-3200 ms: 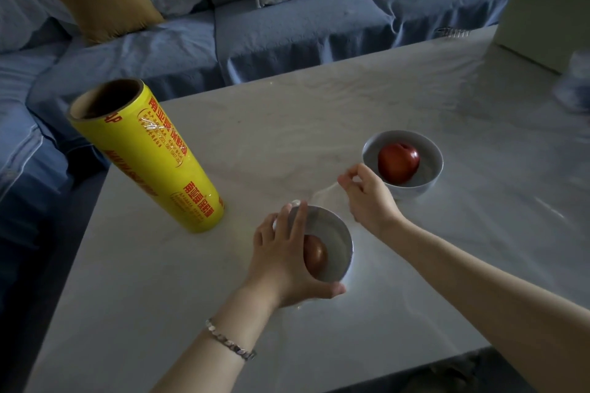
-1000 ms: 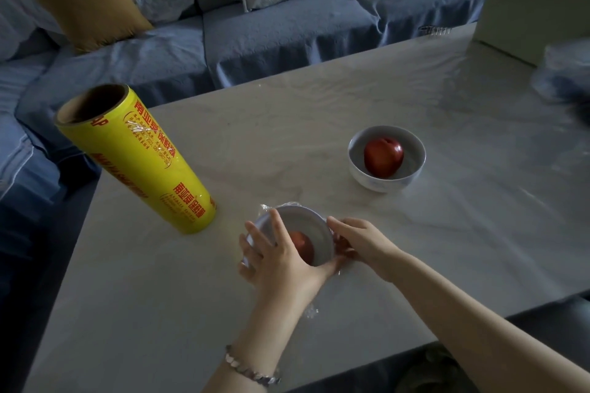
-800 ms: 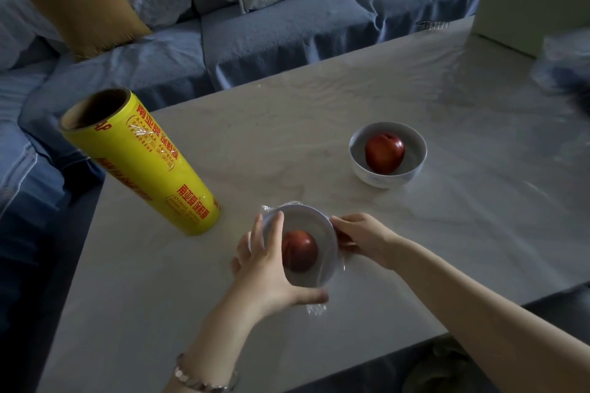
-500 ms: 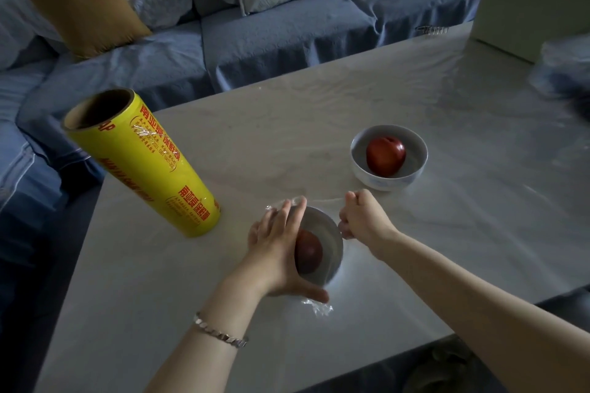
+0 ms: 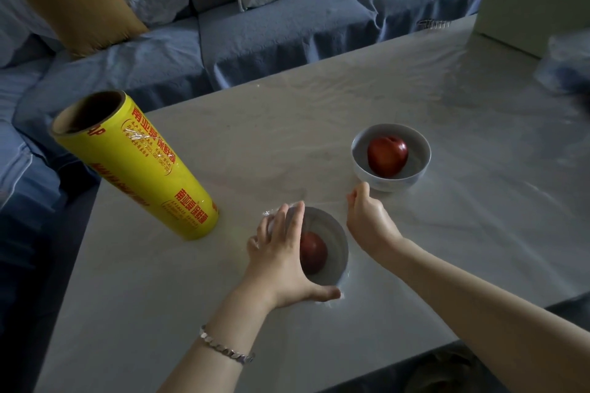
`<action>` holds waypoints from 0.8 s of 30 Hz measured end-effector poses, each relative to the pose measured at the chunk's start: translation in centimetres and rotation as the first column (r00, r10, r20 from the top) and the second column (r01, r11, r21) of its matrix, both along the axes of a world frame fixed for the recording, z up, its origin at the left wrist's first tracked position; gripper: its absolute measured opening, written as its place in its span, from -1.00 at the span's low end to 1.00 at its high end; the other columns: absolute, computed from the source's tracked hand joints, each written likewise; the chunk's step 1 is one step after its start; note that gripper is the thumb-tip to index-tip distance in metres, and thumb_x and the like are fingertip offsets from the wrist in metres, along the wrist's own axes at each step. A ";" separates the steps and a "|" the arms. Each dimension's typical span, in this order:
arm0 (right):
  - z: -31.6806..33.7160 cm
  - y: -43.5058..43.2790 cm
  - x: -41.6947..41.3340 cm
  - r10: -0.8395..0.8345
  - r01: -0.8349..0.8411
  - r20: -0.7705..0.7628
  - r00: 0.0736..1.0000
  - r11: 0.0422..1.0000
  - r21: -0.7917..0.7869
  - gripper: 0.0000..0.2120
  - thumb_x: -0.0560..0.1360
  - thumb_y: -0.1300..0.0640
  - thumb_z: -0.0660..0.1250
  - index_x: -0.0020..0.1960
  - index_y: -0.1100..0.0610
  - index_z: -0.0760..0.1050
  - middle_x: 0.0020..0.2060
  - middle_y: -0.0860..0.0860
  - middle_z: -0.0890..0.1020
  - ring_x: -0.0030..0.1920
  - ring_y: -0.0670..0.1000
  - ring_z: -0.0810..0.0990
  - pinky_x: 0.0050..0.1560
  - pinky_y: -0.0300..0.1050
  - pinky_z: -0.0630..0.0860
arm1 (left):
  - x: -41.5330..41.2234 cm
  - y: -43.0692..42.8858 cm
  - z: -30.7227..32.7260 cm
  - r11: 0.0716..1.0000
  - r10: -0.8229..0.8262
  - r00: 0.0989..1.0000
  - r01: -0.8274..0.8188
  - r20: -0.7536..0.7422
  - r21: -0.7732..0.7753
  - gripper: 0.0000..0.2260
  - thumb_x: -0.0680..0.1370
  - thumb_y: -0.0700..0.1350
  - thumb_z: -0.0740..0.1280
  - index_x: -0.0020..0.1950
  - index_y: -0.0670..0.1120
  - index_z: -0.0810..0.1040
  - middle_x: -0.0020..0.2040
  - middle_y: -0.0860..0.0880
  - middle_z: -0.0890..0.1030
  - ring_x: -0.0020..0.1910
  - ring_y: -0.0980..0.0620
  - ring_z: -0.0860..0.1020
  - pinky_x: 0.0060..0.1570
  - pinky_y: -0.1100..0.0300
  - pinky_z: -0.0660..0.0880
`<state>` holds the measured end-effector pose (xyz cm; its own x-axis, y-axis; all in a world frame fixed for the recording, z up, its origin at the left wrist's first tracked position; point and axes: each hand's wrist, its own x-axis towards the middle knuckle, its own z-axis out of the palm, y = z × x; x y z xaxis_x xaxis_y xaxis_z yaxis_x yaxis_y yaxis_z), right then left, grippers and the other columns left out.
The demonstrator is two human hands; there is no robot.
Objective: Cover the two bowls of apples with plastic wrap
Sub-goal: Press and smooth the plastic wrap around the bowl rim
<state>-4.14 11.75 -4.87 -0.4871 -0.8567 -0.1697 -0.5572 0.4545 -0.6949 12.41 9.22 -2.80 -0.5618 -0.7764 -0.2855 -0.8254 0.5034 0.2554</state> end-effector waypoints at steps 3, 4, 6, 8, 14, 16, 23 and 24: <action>-0.3 -0.9 -0.4 -0.033 0.032 0.022 0.999 0.999 0.016 -0.95 0.61 0.13 -0.01 -0.01 0.09 0.19 -0.16 0.11 0.46 -0.17 0.11 0.43 -0.14 -0.05 0.36 | -0.6 0.8 0.1 0.994 0.112 0.994 -0.112 -0.014 0.003 0.21 0.13 0.43 0.41 0.45 0.13 -0.36 0.53 0.06 -0.25 0.50 -0.11 -0.22 0.40 -0.18 0.04; -0.5 -0.9 -0.8 -0.072 0.072 0.074 0.995 0.997 0.000 -0.91 0.60 0.12 0.03 -0.02 0.13 0.23 -0.16 0.12 0.47 -0.18 0.11 0.44 -0.16 -0.07 0.36 | -0.8 1.2 0.1 0.988 0.155 0.988 -0.155 -0.014 0.000 0.20 0.14 0.44 0.39 0.46 0.11 -0.36 0.53 0.04 -0.24 0.49 -0.13 -0.20 0.38 -0.19 0.07; -0.6 -0.2 -1.8 -0.177 0.182 0.207 0.962 0.983 -0.004 -0.80 0.58 0.08 0.08 -0.07 0.22 0.31 -0.22 0.13 0.51 -0.28 0.10 0.47 -0.27 -0.13 0.36 | -1.3 2.0 0.0 0.962 0.271 0.962 -0.272 -0.027 -0.011 0.19 0.15 0.46 0.36 0.47 0.07 -0.33 0.53 -0.03 -0.21 0.48 -0.18 -0.16 0.34 -0.19 0.15; -0.5 1.2 -2.2 -0.230 0.211 0.282 0.931 0.973 0.096 -0.64 0.59 0.00 0.06 -0.19 0.25 0.42 -0.37 0.10 0.53 -0.41 0.05 0.48 -0.42 -0.20 0.35 | -1.7 2.7 0.0 0.917 0.398 0.916 -0.399 -0.057 0.002 0.18 0.16 0.47 0.34 0.48 0.03 -0.31 0.53 -0.09 -0.19 0.48 -0.22 -0.15 0.32 -0.20 0.18; -0.1 3.8 -0.1 -0.232 0.039 0.737 0.635 0.962 0.269 -0.59 0.54 -0.13 0.16 -0.22 0.19 0.51 -0.38 0.06 0.55 -0.46 -0.03 0.51 -0.43 -0.28 0.45 | -0.8 2.5 0.4 0.925 0.371 0.928 -0.372 0.029 0.076 0.22 0.16 0.42 0.41 0.47 0.05 -0.37 0.51 -0.14 -0.32 0.48 -0.25 -0.22 0.41 -0.19 -0.02; -0.4 3.1 0.7 -0.171 0.038 0.720 0.673 0.980 0.198 -0.63 0.52 -0.12 0.21 -0.27 0.14 0.48 -0.42 0.03 0.50 -0.45 -0.03 0.44 -0.42 -0.26 0.35 | -0.1 1.9 0.5 0.951 0.302 0.953 -0.303 0.029 0.067 0.24 0.14 0.41 0.42 0.46 0.06 -0.38 0.50 -0.11 -0.35 0.49 -0.22 -0.26 0.42 -0.17 -0.15; -0.6 1.4 2.2 -0.193 0.236 0.662 0.724 0.971 0.026 -0.73 0.56 0.07 0.16 -0.27 0.16 0.38 -0.34 0.07 0.47 -0.30 0.04 0.40 -0.18 -0.08 0.38 | 0.1 0.4 0.1 0.996 0.094 0.995 -0.094 0.020 0.006 0.22 0.13 0.42 0.42 0.46 0.13 -0.36 0.53 -0.05 -0.29 0.50 -0.16 -0.28 0.45 -0.15 -0.19; -0.6 1.4 2.5 -0.204 0.271 0.637 0.743 0.962 -0.008 -0.74 0.57 0.08 0.13 -0.27 0.14 0.34 -0.35 0.04 0.47 -0.31 0.03 0.41 -0.18 -0.07 0.37 | 0.1 0.5 0.0 0.996 0.089 0.996 -0.089 0.020 -0.007 0.20 0.13 0.43 0.41 0.47 0.13 -0.35 0.53 -0.06 -0.27 0.50 -0.17 -0.24 0.44 -0.15 -0.15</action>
<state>-1.66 13.11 -5.42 -0.4907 -0.7555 -0.4341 0.1345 0.4265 -0.8944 12.53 9.69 -2.78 -0.4846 -0.8248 -0.2915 -0.8720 0.4290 0.2357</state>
